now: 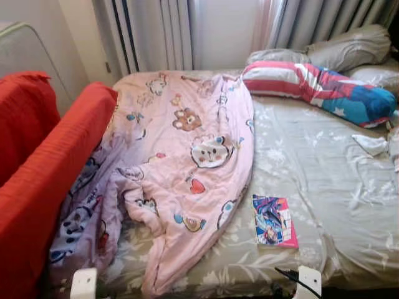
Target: Clean up the room
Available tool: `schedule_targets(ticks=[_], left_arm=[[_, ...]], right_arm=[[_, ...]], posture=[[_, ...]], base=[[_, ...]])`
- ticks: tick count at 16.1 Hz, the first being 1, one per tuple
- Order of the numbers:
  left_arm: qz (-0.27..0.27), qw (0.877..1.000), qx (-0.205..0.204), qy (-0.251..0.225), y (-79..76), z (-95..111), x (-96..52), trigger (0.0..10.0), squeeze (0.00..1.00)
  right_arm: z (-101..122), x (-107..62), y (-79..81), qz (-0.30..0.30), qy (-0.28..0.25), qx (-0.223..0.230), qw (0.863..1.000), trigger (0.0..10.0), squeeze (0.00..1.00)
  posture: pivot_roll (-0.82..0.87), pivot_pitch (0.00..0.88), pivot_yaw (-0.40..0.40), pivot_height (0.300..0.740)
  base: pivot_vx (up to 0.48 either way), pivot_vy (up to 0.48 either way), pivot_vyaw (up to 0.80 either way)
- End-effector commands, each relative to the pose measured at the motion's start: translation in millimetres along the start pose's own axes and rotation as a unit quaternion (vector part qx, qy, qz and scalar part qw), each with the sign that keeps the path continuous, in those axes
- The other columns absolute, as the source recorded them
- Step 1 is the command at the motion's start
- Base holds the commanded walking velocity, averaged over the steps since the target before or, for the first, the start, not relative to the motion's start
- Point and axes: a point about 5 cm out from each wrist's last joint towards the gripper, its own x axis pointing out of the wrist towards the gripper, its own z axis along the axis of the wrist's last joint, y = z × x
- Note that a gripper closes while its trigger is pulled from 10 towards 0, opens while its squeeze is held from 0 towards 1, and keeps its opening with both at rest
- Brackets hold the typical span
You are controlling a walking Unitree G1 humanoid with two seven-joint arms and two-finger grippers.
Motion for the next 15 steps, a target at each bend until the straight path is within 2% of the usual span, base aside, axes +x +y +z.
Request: schedule_targets(ticks=[1,2,3,4,5,6,7,10,11,12,13,15], left_arm=[[-0.004,1.0,0.012,0.015,-3.6,-7,-0.9,10.0,0.0],[-0.009,1.0,0.02,0.015,-8.2,-6,-0.1,10.0,0.0],[-0.016,0.999,0.033,0.016,-10.2,-5,0.1,10.0,0.0],[-0.04,0.996,0.073,0.021,-15.8,-8,-0.5,10.0,0.0],[-0.056,0.994,0.09,0.027,-17.3,-12,-1.6,10.0,0.0],[-0.059,0.994,0.09,0.029,-17.4,-14,-2.2,10.0,0.0],[-0.056,0.995,0.068,0.036,-15.8,-20,-3.9,10.0,0.0],[-0.048,0.997,0.047,0.035,-12.0,-25,-6.0,10.0,0.0],[-0.044,0.998,0.036,0.028,-10.3,-25,-6.6,10.0,0.0],[-0.04,0.999,0.027,0.025,-8.3,-26,-7.1,10.0,0.0],[-0.031,0.999,0.018,0.027,-4.6,-29,-8.2,10.0,0.0],[-0.024,0.999,0.01,0.038,-2.8,-34,-9.6,10.0,0.0]], right_arm=[[2,0.2,0.6,0.006,-0.006,-0.021,1.0,10.0,0.0],[3,0.3,7.1,0.042,-0.007,-0.089,0.995,10.0,0.0],[3,0.2,7.9,0.05,-0.005,-0.102,0.993,10.0,0.0],[-1,-0.8,7.3,0.061,0.001,-0.124,0.99,10.0,0.0],[-5,-1.9,1.7,0.05,0.001,-0.11,0.993,10.0,0.0],[-6,-2.4,-0.6,0.046,0.0,-0.103,0.994,10.0,0.0],[-10,-3.8,-4.7,0.048,0.004,-0.11,0.993,10.0,0.0],[-18,-6.1,-6.8,0.054,0.01,-0.119,0.991,10.0,0.0],[-22,-7.8,-16.7,0.023,0.01,-0.065,0.998,10.0,0.0],[-24,-8.8,-22.1,0.001,0.011,-0.032,0.999,10.0,0.0],[-28,-9.8,-23.2,-0.004,0.015,-0.024,1.0,10.0,0.0],[-36,-11.9,-24.4,-0.006,0.033,-0.043,0.999,10.0,0.0]], posture=[[0.15,0.0,0.0,0.74],[0.14,0.0,-0.011,0.74],[0.14,0.0,-0.015,0.74],[0.13,0.0,-0.023,0.74],[0.12,0.0,-0.019,0.74],[0.11,0.0,-0.017,0.74],[0.1,0.0,-0.001,0.74],[0.11,0.0,-0.004,0.74],[0.12,0.0,-0.006,0.74],[0.12,0.0,-0.004,0.74],[0.13,0.0,-0.001,0.74],[0.14,0.0,-0.01,0.74]], base=[[0.0,0.0,0.0],[0.0,0.0,0.0],[0.0,0.0,0.0],[0.0,0.0,0.0],[0.0,0.0,0.0],[0.0,0.0,0.0],[0.0,0.0,0.0],[0.0,0.0,0.0],[0.0,0.0,0.0],[0.0,0.0,0.0],[0.0,0.0,0.0],[0.0,0.0,0.0]])
